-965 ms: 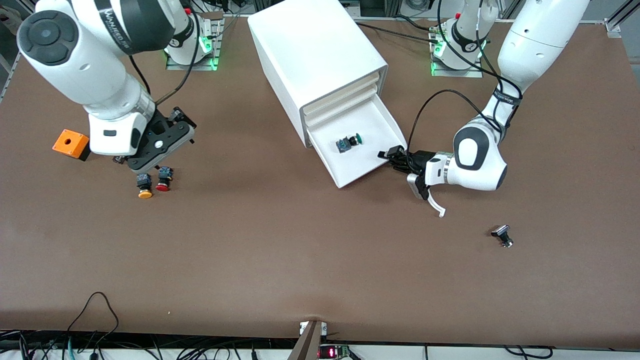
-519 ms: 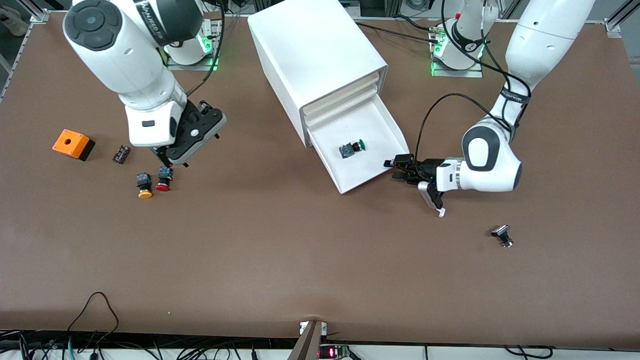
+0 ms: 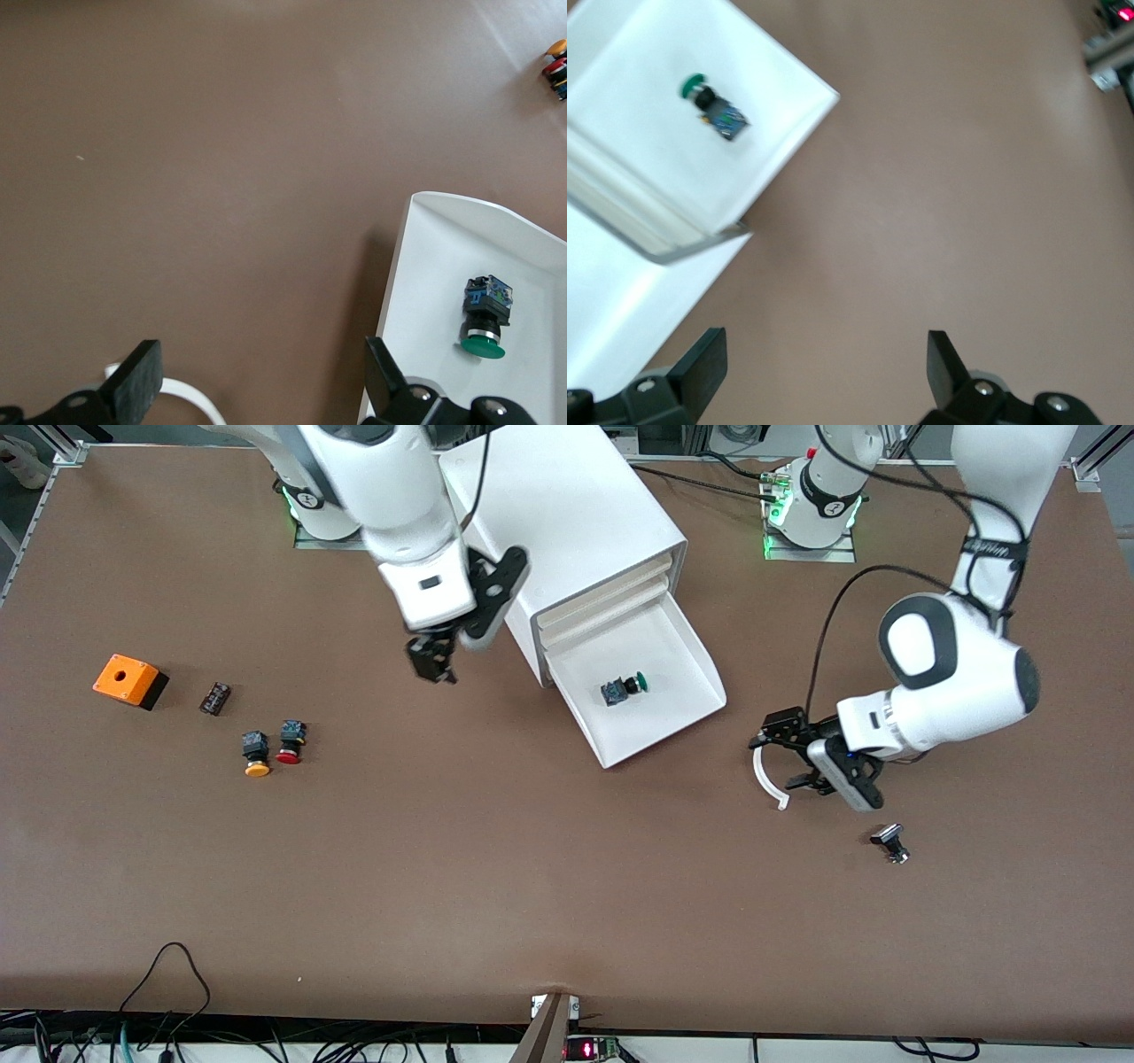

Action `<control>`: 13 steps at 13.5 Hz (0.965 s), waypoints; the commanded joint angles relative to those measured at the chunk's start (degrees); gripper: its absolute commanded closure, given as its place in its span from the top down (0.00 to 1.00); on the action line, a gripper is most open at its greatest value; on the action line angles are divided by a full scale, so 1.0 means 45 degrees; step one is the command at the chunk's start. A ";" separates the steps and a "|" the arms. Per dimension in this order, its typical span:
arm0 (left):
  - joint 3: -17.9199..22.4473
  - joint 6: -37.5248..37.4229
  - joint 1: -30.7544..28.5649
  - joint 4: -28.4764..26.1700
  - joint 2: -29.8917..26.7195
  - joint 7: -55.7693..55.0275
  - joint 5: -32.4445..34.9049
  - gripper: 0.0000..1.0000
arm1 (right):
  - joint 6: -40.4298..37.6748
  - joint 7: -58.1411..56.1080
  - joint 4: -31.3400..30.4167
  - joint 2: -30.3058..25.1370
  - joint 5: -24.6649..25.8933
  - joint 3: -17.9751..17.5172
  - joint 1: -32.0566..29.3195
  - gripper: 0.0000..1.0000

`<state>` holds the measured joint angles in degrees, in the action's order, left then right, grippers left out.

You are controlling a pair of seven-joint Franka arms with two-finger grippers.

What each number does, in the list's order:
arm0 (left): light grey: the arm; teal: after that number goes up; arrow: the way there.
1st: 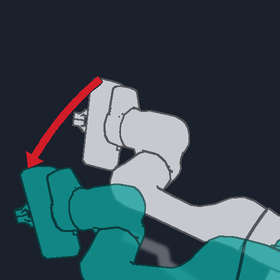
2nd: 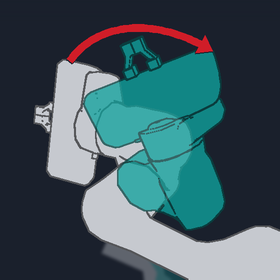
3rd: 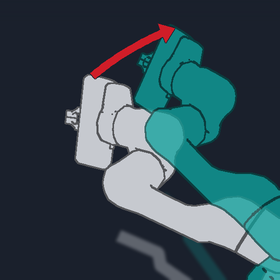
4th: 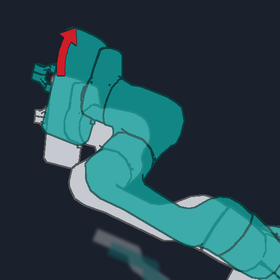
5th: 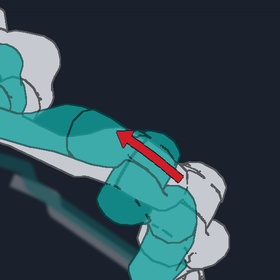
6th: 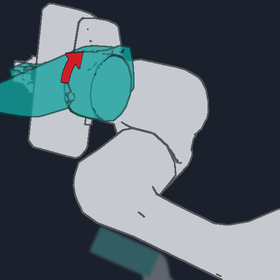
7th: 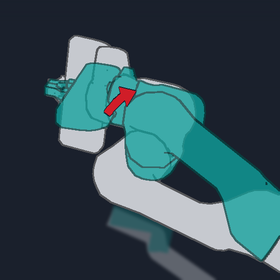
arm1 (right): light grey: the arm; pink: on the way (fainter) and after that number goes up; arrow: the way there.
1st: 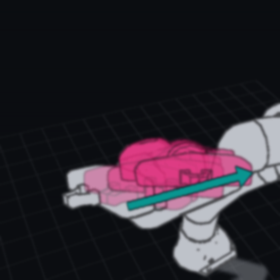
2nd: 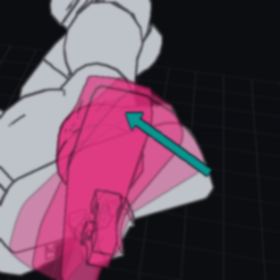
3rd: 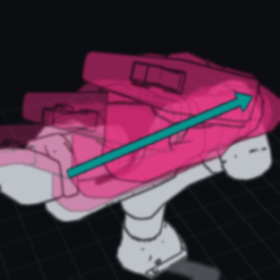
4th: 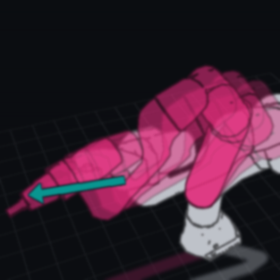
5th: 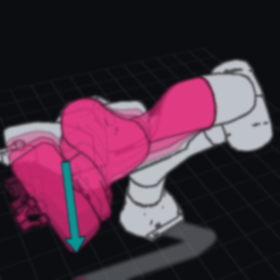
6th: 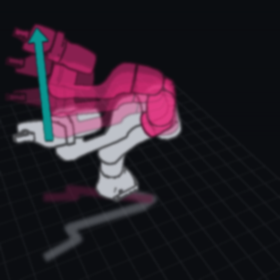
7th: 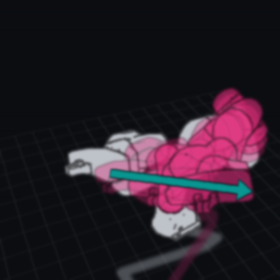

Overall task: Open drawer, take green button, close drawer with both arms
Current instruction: 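Release the drawer with the left gripper while the right gripper reaches over it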

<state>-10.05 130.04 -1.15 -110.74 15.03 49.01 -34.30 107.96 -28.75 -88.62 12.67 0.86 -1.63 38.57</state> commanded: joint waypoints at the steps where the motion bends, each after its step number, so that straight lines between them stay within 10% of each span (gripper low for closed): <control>1: -0.0014 -0.0846 -0.0310 -0.0373 -0.1654 -0.1334 0.2261 1.00 | -0.0026 -0.1241 0.0319 0.0406 -0.0812 0.0010 0.0257 1.00; 8: 0.1392 -0.7793 -0.0330 0.3861 -0.2460 -0.6511 0.7325 1.00 | -0.0338 -0.5387 0.2016 0.2064 -0.1950 -0.0030 0.0645 1.00; 13: 0.1764 -0.9503 -0.0311 0.4139 -0.2753 -0.8467 0.8051 1.00 | -0.0281 -0.5895 0.3246 0.3861 -0.1051 0.0009 0.1857 1.00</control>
<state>-2.35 88.32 -2.90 -92.69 2.51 13.54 0.15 107.98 -53.86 -79.61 25.86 -4.86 -1.99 45.69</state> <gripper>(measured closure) 0.000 0.000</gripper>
